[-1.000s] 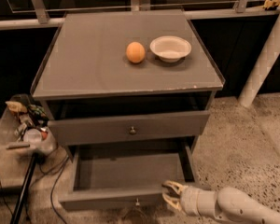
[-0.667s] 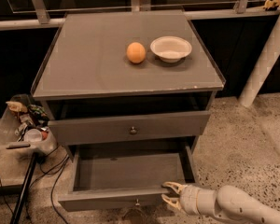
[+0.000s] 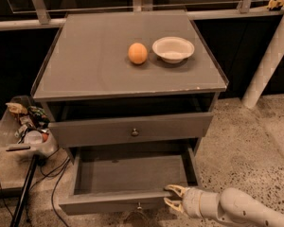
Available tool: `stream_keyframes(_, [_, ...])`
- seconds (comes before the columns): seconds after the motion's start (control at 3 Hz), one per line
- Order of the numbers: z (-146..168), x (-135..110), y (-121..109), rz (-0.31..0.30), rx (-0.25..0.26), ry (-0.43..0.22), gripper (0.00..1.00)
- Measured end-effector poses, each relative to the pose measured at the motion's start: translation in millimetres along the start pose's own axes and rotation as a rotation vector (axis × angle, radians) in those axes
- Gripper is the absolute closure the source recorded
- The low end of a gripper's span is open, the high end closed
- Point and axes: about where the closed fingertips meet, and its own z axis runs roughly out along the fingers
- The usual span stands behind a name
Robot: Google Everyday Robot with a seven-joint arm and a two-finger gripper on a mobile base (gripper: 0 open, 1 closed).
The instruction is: Open middle drawer
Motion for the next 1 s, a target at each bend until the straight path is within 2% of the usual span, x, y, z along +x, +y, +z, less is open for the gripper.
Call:
stream_keyframes(0.33, [0.0,0.0,0.0,0.0,0.0,0.0,0.75])
stream_keyframes(1.0, [0.1,0.0,0.0,0.0,0.0,0.0,0.29])
